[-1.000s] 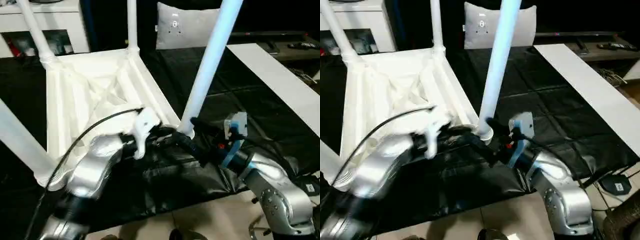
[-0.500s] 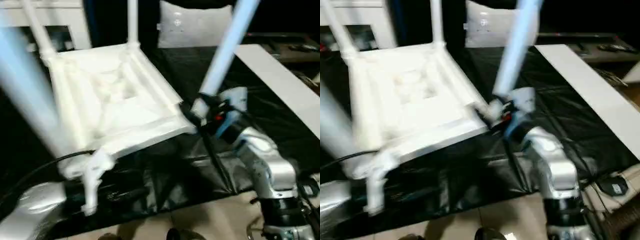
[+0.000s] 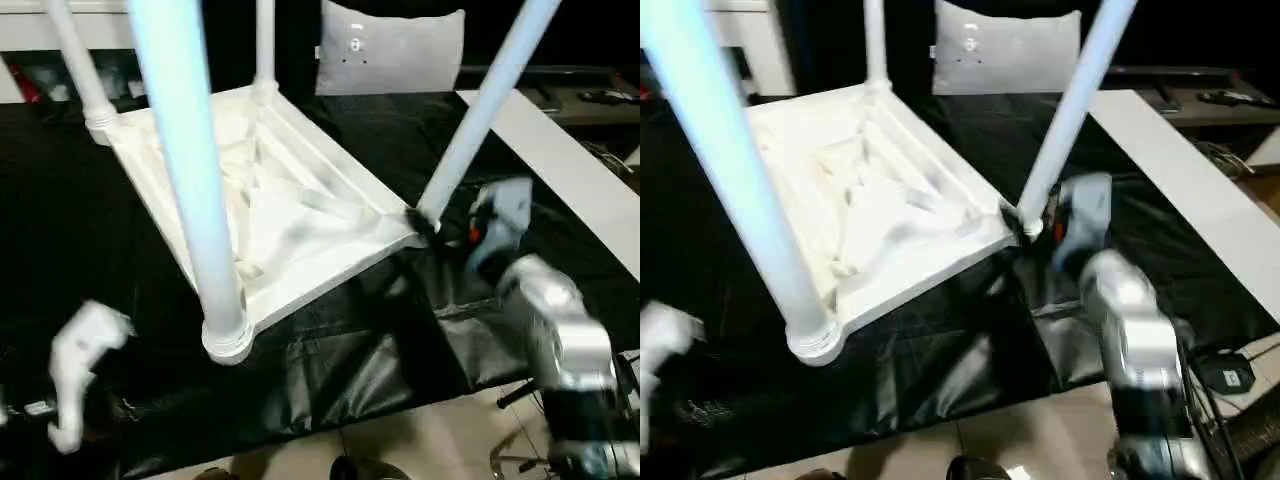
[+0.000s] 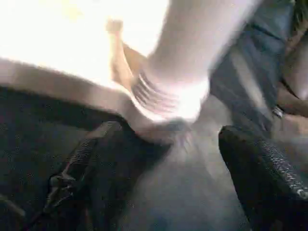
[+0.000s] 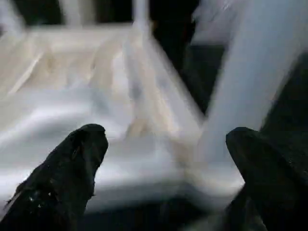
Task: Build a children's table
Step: Rotate table base
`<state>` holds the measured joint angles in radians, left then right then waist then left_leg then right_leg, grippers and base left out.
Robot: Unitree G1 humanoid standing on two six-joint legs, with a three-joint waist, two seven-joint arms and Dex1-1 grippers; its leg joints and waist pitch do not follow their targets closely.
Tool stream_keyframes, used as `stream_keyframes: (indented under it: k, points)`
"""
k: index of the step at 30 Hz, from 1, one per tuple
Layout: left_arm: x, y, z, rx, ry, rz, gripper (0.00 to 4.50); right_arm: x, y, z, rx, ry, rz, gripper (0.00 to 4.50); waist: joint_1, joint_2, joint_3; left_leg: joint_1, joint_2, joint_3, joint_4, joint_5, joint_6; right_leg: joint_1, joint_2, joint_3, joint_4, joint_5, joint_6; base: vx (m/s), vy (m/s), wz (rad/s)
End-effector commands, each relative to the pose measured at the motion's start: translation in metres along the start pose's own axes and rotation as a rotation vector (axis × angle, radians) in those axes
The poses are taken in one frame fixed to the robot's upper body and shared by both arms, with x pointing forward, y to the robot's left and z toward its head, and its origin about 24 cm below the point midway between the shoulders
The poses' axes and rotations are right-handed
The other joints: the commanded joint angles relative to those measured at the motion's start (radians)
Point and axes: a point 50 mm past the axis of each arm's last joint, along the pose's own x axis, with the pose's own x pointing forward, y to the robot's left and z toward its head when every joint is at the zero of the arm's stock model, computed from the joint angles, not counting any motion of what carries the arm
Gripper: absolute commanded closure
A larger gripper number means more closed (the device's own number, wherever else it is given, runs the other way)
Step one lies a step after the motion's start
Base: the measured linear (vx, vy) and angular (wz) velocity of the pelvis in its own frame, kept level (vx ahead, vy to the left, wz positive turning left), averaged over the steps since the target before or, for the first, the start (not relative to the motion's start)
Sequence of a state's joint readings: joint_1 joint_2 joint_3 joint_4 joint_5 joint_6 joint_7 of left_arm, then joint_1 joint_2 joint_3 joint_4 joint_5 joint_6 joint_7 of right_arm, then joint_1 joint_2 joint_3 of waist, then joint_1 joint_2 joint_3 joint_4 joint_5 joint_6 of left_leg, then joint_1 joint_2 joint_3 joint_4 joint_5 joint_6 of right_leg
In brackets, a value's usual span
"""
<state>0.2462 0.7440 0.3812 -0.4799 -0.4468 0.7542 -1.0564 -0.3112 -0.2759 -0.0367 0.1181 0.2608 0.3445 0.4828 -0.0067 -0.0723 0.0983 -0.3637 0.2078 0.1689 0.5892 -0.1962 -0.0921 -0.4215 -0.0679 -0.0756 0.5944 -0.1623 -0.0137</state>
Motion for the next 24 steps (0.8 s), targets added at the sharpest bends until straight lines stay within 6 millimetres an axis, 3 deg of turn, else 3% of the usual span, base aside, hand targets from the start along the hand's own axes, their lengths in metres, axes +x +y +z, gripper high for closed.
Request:
stream_keyframes:
  k: [1,2,5,8,10,12,17,21,22,24]
  points:
    - [0.005,0.004,0.008,0.012,-0.063,-0.008,0.82,0.0,0.011,-0.005,-0.013,0.048,0.052,0.0,-0.003,0.007,-0.05,0.007,0.018,-0.001,-0.082,-0.252,0.022,0.04,-0.048,0.054,-0.077,-0.407,-0.105,0.0,0.0,0.0]
    - [0.011,0.005,0.013,0.011,-0.095,-0.022,0.82,0.0,0.015,-0.012,-0.02,0.086,0.06,0.0,0.001,0.012,-0.051,0.009,0.017,-0.001,-0.081,-0.241,0.014,0.039,-0.048,0.06,-0.074,-0.401,-0.109,0.0,0.0,0.0]
    - [0.027,0.007,0.022,0.017,-0.16,-0.061,0.82,0.001,0.017,-0.025,-0.042,0.157,0.035,0.0,0.0,0.01,-0.056,0.014,0.016,0.001,-0.079,-0.235,0.002,0.04,-0.046,0.065,-0.068,-0.356,-0.13,0.0,0.0,0.0]
    - [0.04,0.009,0.03,0.017,-0.2,-0.1,0.46,0.005,0.016,-0.03,-0.053,0.186,-0.009,0.0,0.002,0.014,-0.061,0.015,0.013,0.003,-0.076,-0.224,-0.006,0.042,-0.046,0.067,-0.065,-0.338,-0.139,0.0,0.0,0.0]
    - [0.049,0.009,0.036,0.013,-0.228,-0.13,0.28,0.008,0.018,-0.03,-0.054,0.193,-0.008,0.0,0.003,0.009,-0.065,0.013,0.014,0.004,-0.074,-0.218,-0.007,0.047,-0.046,0.067,-0.064,-0.326,-0.139,0.0,0.0,0.0]
    - [0.059,0.009,0.04,0.017,-0.247,-0.152,0.04,0.014,0.021,-0.031,-0.057,0.198,-0.003,0.0,0.007,0.01,-0.067,0.017,0.012,0.006,-0.071,-0.207,-0.005,0.045,-0.045,0.067,-0.063,-0.318,-0.144,0.0,0.0,0.0]
    - [0.085,0.003,0.046,0.049,-0.258,-0.203,0.02,0.028,0.027,-0.035,-0.059,0.209,0.006,0.0,0.01,0.006,-0.073,0.013,0.013,0.006,-0.067,-0.192,-0.007,0.051,-0.047,0.067,-0.06,-0.317,-0.151,0.0,0.0,0.0]
    - [0.1,-0.009,0.053,0.05,-0.284,-0.292,0.02,0.039,0.032,-0.036,-0.062,0.21,0.014,0.0,0.013,0.009,-0.075,0.011,0.014,0.006,-0.066,-0.177,-0.013,0.055,-0.046,0.066,-0.054,-0.28,-0.161,0.0,0.0,0.0]
    - [0.108,-0.024,0.058,0.055,-0.293,-0.388,0.02,0.045,0.034,-0.036,-0.061,0.21,0.015,0.0,0.01,0.002,-0.076,0.012,0.015,0.007,-0.065,-0.187,-0.015,0.054,-0.046,0.065,-0.054,-0.294,-0.161,0.0,0.0,0.0]
    - [0.112,-0.034,0.061,0.059,-0.299,-0.438,0.02,0.049,0.035,-0.036,-0.06,0.208,0.014,0.0,0.01,0.006,-0.073,0.013,0.014,0.007,-0.064,-0.208,-0.021,0.05,-0.046,0.065,-0.056,-0.327,-0.162,0.0,0.0,0.0]
